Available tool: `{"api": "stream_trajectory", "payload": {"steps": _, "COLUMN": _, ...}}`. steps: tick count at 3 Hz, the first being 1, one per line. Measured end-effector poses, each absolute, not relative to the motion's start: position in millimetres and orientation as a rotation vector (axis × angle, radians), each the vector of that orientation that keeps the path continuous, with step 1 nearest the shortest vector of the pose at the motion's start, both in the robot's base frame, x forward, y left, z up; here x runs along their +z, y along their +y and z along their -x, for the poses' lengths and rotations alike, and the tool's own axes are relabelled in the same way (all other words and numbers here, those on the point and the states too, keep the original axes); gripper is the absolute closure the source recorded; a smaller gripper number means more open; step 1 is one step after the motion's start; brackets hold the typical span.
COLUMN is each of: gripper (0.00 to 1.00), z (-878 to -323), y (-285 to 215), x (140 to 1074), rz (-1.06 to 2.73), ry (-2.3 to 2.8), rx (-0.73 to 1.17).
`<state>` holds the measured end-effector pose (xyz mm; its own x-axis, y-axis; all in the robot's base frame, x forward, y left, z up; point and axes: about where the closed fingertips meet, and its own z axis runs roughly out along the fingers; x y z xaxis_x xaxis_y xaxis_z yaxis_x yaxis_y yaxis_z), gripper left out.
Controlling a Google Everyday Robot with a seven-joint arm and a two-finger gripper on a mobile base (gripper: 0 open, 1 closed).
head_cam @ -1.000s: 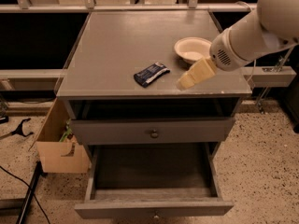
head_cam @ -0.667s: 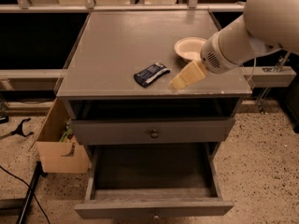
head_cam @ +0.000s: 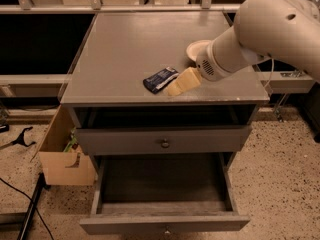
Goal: Place rxbar blueberry into middle drawer
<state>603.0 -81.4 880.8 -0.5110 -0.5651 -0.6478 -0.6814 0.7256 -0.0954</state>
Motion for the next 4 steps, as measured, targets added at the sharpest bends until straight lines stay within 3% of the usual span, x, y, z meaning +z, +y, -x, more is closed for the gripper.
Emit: {"api": "stream_trajectory", "payload": {"steps": 4, "gripper": 0.0, "z": -642, "y": -28, "x": 854, "rz": 0.977, "ry": 2.2, "rx": 0.292}}
